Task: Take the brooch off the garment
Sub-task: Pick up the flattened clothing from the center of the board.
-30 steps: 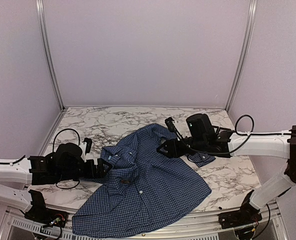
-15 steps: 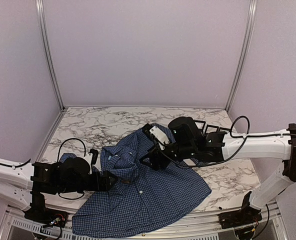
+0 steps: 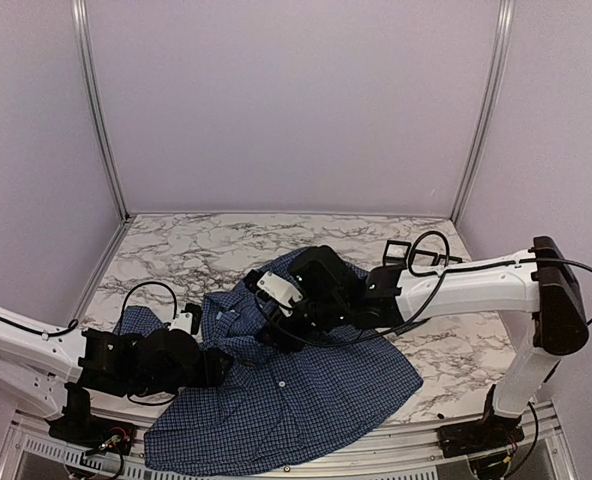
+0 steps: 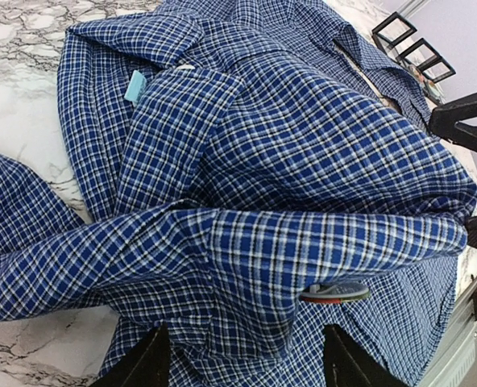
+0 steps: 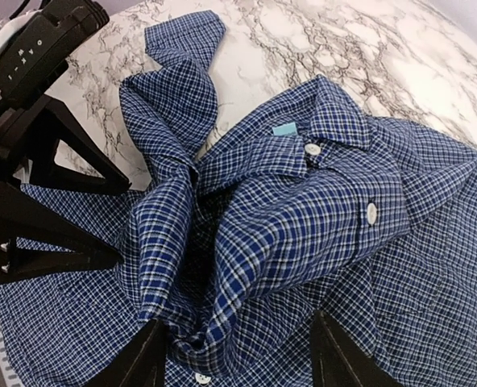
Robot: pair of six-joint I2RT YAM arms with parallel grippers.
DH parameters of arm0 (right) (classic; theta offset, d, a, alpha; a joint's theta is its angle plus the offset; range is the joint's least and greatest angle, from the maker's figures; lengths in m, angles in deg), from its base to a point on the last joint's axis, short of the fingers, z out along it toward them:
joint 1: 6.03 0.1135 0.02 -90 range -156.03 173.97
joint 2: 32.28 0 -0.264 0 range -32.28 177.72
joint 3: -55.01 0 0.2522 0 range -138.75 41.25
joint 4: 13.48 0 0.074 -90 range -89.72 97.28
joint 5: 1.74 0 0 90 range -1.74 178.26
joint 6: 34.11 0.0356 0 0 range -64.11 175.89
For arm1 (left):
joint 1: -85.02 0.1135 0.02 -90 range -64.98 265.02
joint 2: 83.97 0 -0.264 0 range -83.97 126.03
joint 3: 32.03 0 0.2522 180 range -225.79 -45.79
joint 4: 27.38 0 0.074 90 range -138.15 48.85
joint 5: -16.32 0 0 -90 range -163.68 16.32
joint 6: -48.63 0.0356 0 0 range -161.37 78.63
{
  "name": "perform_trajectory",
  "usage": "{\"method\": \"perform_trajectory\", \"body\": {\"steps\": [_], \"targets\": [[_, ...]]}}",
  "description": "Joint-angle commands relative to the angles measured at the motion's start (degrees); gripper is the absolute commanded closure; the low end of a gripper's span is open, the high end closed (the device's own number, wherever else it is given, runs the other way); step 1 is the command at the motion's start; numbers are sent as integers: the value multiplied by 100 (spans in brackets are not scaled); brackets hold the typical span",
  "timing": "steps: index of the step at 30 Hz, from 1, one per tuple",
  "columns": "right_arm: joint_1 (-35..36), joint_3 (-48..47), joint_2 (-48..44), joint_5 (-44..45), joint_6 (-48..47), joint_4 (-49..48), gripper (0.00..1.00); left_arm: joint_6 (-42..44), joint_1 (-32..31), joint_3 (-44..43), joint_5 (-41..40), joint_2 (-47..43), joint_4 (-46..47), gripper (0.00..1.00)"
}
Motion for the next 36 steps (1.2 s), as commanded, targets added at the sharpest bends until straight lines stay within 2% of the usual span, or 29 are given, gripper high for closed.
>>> {"method": "perform_trajectory", "body": {"steps": [1, 4, 8, 15, 21, 27, 31, 36], "targets": [[68, -342, 333, -1, -91, 246, 44, 182, -28, -124, -416, 217, 197, 38], [79, -430, 521, 6, -32, 321, 49, 248, -12, -155, -541, 347, 215, 57], [75, -427, 585, 18, 129, 355, 59, 409, 113, -187, -610, 446, 513, 77], [-109, -573, 721, -260, 282, 374, 83, 1173, 717, -227, -298, 429, 1142, 98], [-431, -699, 730, -582, 369, 280, 100, 1868, 1368, -359, 299, 405, 1681, 100], [-559, -881, 591, -519, 82, 416, 99, 2147, 1564, -957, 712, 472, 1005, 100], [-594, -890, 539, -636, 83, 477, 100, 1985, 1564, -1083, 1233, 347, 397, 88], [-641, -945, 579, -707, 201, 493, 100, 1788, 1515, -959, 1848, -2, -139, 66]]}}
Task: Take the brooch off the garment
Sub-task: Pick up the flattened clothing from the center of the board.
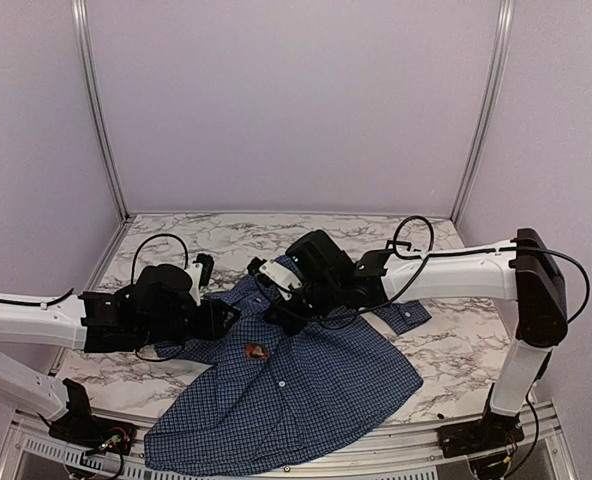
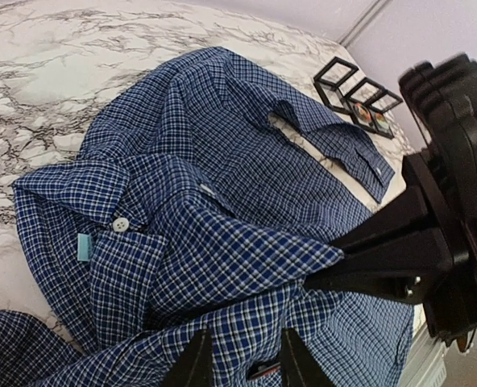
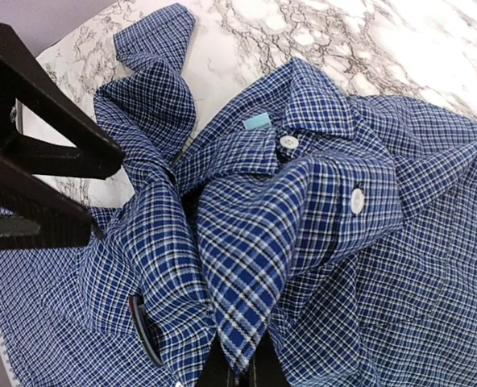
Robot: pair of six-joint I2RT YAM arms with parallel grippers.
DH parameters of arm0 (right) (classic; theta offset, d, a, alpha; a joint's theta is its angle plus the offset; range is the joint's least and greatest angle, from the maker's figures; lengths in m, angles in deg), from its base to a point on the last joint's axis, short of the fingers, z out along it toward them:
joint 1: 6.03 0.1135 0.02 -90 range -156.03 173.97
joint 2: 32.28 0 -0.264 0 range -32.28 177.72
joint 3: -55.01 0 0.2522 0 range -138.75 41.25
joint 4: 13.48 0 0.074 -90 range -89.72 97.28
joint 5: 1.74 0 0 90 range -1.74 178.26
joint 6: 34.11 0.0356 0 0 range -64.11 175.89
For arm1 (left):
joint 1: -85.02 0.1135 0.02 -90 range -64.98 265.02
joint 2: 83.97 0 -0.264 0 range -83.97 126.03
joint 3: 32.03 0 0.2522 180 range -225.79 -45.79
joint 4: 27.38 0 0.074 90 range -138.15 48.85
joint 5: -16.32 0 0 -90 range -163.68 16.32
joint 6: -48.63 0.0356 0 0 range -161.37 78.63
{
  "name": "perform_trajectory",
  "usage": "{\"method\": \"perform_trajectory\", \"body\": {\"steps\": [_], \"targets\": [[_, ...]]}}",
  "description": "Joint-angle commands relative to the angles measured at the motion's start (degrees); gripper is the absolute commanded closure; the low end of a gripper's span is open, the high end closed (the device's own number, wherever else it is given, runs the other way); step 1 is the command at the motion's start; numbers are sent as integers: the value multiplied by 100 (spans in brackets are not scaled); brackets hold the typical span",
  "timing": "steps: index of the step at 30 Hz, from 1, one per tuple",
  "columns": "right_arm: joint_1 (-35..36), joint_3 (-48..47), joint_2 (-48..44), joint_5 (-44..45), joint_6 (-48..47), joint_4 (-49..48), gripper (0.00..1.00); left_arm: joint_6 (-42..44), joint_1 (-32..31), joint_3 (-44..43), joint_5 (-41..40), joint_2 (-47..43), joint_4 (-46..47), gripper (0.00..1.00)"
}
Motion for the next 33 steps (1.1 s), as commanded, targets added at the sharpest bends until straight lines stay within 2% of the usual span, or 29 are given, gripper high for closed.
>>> {"method": "perform_trajectory", "body": {"steps": [1, 5, 9, 15, 18, 20, 21, 24, 26, 33], "targets": [[-88, -266, -78, -66, 67, 95, 100, -124, -62, 51, 654, -334, -944, 62], [-164, -384, -58, -113, 121, 53, 100, -207, -158, 96, 871, -334, -1206, 48], [-166, -581, 36, -131, 123, 75, 100, -277, -181, 81, 1039, 23, -1270, 47], [-178, -812, 153, -147, 165, 83, 100, -254, -181, -205, 757, 510, -1720, 42], [-185, -867, 173, -126, 192, 91, 100, -225, -165, -210, 638, 579, -1723, 50], [-189, -890, 168, -127, 202, 98, 100, -170, -141, -198, 632, 590, -1564, 59], [-212, -897, 164, -142, 209, 106, 100, -139, -124, -207, 637, 606, -1479, 64], [-239, -917, 168, -231, 212, 132, 100, -58, -46, -287, 517, 679, -1267, 89], [-263, -918, 170, -265, 215, 155, 100, 72, 83, -350, 394, 769, -1235, 99], [-395, -910, 233, -893, 372, 60, 100, 1146, 801, -558, 477, 1017, -719, 100]]}}
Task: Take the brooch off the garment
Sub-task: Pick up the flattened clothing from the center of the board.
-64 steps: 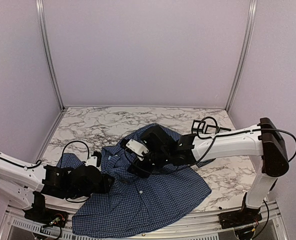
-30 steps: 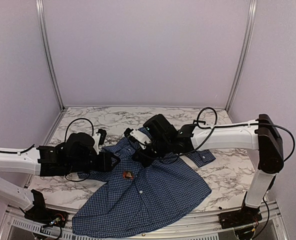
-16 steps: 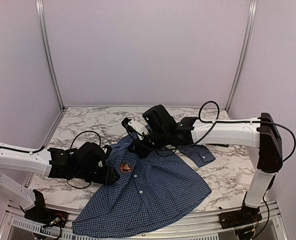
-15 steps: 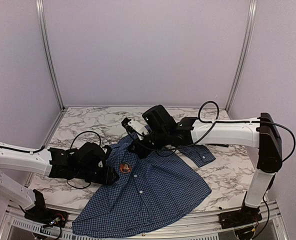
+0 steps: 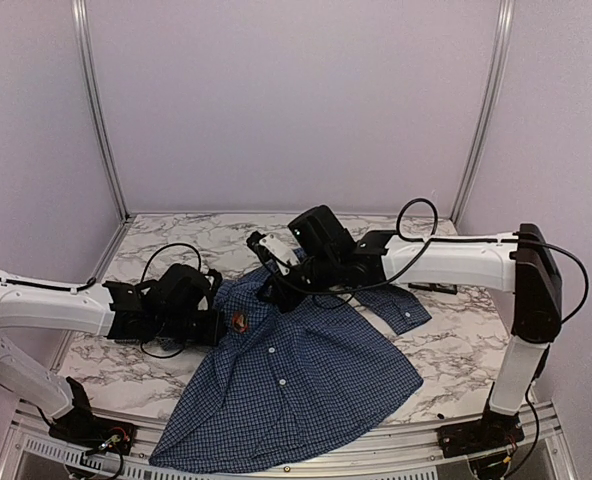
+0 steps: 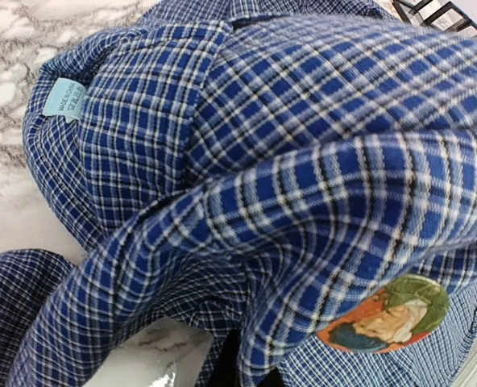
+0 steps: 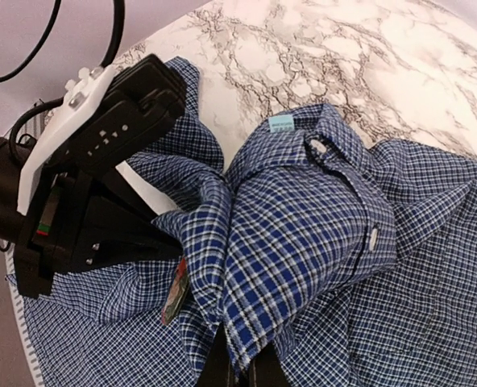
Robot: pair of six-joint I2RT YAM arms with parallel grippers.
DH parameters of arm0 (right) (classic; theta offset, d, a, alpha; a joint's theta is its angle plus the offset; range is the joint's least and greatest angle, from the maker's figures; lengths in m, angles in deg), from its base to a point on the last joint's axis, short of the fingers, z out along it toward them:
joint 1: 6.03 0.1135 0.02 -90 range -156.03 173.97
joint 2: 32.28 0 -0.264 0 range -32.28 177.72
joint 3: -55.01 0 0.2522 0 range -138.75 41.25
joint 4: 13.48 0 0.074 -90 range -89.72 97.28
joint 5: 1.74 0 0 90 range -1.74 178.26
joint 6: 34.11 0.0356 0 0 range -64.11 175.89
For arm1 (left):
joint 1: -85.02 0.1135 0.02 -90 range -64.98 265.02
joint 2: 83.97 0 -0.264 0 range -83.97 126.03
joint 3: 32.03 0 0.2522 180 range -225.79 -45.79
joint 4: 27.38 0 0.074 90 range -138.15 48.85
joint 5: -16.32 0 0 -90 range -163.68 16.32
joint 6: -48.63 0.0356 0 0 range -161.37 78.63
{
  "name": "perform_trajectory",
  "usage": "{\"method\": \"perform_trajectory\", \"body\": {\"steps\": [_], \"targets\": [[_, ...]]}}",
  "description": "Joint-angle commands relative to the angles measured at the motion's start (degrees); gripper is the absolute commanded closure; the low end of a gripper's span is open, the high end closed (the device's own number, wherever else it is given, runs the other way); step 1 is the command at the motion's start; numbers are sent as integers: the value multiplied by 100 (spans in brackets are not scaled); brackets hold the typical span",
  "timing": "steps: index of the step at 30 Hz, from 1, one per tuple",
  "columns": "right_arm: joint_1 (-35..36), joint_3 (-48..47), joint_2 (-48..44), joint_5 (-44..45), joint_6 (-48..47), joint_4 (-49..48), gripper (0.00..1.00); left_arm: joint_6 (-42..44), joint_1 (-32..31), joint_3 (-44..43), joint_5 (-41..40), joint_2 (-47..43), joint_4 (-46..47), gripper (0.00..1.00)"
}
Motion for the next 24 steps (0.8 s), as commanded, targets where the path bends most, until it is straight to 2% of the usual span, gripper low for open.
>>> {"method": "perform_trajectory", "body": {"steps": [1, 7, 9, 14, 24], "targets": [[-120, -231, 109, -571, 207, -93, 100, 862, 414, -251, -132, 153, 483, 100], [-380, -105, 323, -1627, 1061, -839, 100, 1053, 776, -435, 379, 386, 873, 100], [-393, -179, 439, -1731, 1275, -977, 100, 939, 777, -520, 571, 365, 789, 95], [-392, -254, 560, -1940, 1678, -1347, 100, 367, 777, -343, 762, -118, 270, 83], [-394, -363, 687, -2142, 1979, -1608, 100, -932, 774, 205, 1177, -1238, -322, 81]]}}
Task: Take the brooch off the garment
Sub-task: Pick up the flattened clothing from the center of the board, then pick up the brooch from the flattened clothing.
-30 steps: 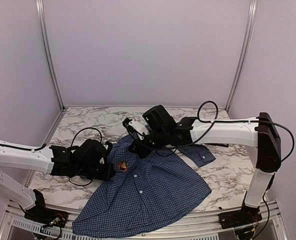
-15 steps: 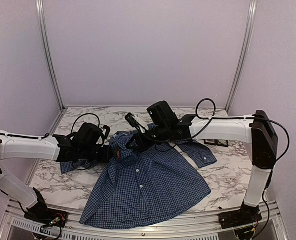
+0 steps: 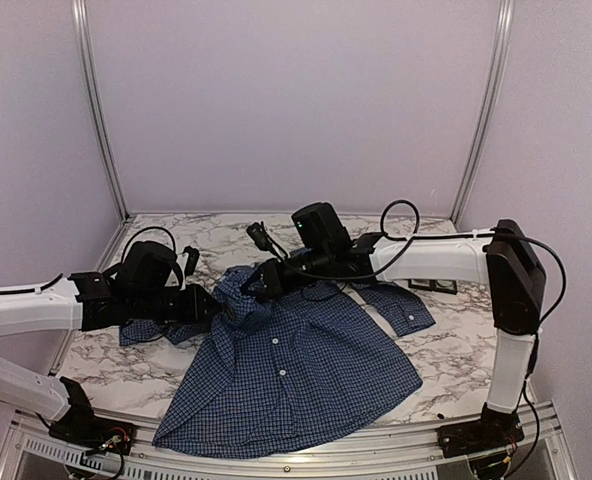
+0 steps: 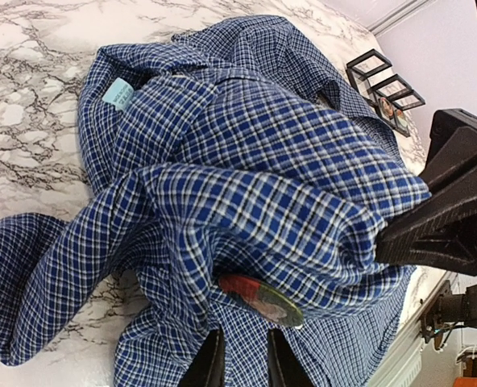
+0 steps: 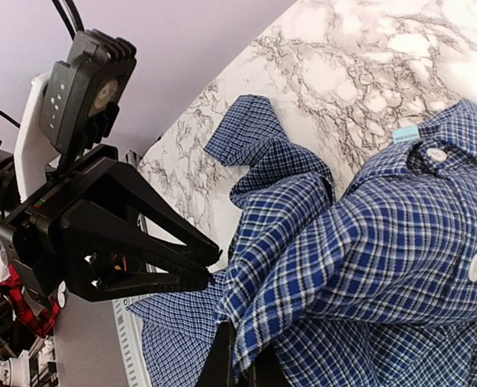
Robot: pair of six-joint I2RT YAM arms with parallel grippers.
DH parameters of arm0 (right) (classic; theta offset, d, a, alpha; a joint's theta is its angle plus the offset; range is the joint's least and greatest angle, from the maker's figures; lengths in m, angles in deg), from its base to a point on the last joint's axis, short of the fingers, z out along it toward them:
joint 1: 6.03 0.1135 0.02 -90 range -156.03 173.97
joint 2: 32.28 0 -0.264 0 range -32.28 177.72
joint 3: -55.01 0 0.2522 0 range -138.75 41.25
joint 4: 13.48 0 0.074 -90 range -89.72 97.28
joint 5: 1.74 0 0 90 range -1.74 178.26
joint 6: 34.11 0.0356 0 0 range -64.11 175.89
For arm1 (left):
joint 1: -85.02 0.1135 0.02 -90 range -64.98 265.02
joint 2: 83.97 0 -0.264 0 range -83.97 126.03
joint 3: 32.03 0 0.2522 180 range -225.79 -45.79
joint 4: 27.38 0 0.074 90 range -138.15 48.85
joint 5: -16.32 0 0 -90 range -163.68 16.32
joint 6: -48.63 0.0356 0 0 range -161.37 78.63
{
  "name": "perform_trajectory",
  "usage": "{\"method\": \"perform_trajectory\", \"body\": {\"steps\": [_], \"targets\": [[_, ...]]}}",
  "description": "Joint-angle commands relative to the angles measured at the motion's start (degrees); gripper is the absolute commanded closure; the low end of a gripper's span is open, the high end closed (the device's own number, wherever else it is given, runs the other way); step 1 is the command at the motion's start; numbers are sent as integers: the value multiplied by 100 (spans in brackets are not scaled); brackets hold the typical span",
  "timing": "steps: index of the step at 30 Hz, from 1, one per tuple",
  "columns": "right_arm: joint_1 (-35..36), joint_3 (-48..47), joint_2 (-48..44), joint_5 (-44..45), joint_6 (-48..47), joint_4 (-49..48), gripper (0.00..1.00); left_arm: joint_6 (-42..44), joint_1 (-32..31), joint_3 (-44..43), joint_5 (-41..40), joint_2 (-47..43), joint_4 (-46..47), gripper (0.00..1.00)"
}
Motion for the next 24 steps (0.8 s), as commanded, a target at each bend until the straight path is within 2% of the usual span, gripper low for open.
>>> {"method": "perform_trajectory", "body": {"steps": [1, 13, 24], "targets": [[20, -290, 117, -195, 205, -310, 100, -697, 6, 203, 329, -360, -446, 80], [202, -474, 174, -86, 269, -289, 100, -2069, 1, 521, 611, -342, 509, 72], [252, -548, 214, -34, 234, -205, 100, -2205, 1, 486, 420, -484, 477, 69]]}}
